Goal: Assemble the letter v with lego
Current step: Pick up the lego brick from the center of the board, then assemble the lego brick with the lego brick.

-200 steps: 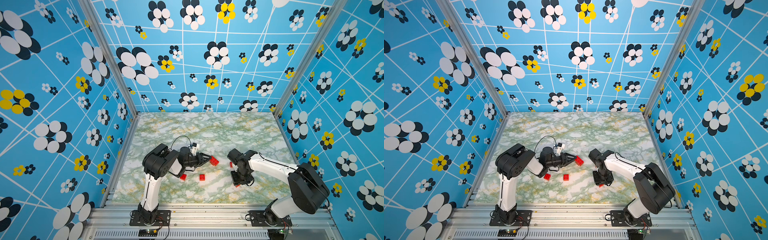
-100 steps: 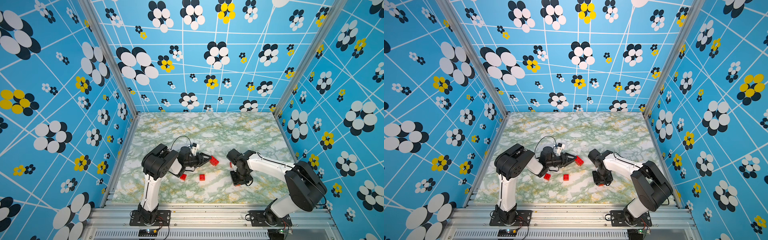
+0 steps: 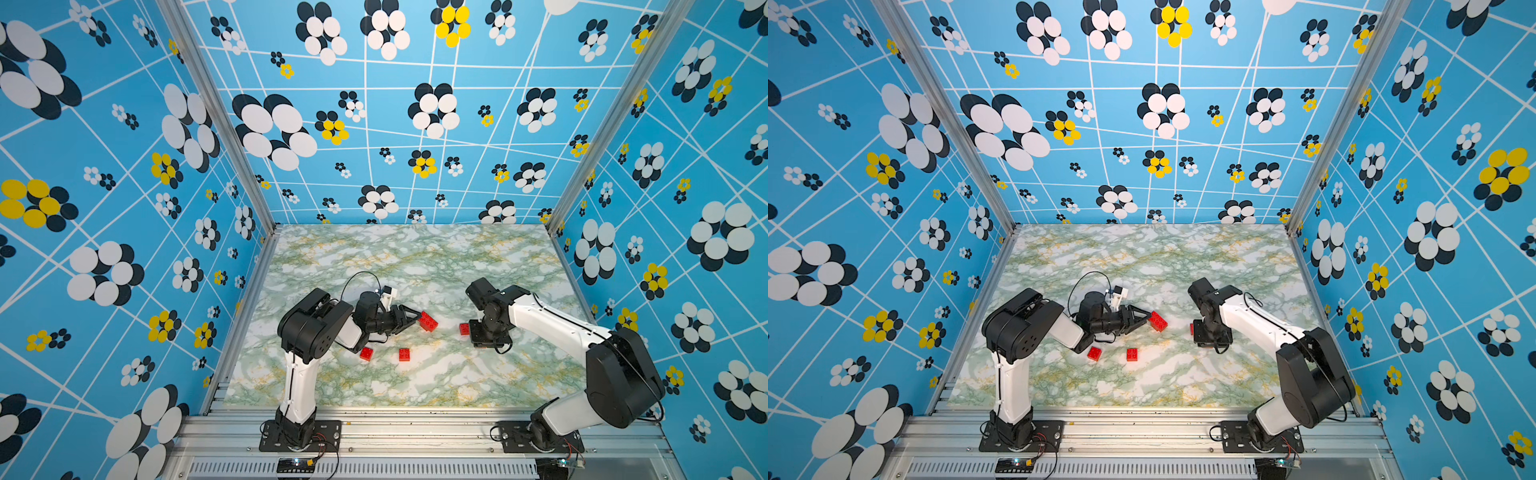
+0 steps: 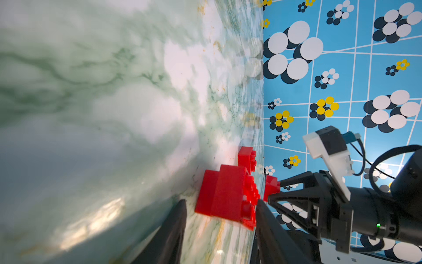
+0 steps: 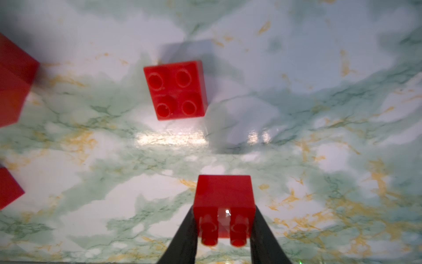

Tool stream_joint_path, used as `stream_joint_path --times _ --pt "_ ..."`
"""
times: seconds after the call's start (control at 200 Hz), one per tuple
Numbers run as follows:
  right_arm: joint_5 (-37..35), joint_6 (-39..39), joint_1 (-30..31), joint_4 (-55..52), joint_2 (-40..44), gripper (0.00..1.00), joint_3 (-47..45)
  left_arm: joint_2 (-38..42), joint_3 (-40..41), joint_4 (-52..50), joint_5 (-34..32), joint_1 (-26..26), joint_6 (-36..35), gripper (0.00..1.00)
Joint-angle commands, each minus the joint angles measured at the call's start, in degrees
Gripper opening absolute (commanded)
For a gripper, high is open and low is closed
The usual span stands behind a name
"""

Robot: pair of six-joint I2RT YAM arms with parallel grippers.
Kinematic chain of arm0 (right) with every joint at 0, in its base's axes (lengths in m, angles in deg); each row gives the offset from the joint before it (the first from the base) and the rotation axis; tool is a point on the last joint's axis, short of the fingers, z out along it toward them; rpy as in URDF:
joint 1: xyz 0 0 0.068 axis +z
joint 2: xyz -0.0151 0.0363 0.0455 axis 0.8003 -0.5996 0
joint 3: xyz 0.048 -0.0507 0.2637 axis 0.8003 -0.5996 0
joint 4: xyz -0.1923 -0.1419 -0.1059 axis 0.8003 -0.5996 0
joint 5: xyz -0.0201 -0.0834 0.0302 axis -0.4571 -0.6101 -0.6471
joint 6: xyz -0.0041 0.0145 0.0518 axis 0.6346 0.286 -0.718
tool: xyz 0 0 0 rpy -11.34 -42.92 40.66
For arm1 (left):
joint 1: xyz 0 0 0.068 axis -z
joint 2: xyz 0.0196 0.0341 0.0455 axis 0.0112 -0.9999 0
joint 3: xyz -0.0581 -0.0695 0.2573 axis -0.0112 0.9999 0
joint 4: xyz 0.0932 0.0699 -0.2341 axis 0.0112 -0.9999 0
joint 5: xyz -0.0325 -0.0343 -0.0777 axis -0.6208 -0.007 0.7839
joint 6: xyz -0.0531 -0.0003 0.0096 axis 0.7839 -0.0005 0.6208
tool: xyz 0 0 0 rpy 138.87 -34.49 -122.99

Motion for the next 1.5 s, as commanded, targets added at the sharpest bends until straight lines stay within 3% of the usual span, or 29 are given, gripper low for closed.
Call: stream_joint_path --times 0.0,0.315,1.494 --pt "-0.7 3.4 -1.6 -0.2 -2.8 0.27 3.8 1.1 0.9 -4.3 -1.0 -0.7 -2.1 0.51" --pt "3.7 7.6 -3.5 3.0 -10.5 0.26 7.9 2.4 1.3 -5.3 -0.8 -1.5 -2.6 0.52" --pt "3.4 10.8 -4.2 -2.6 -15.9 0.25 12.4 2.2 1.6 -5.1 -0.7 -1.5 -2.8 0.51"
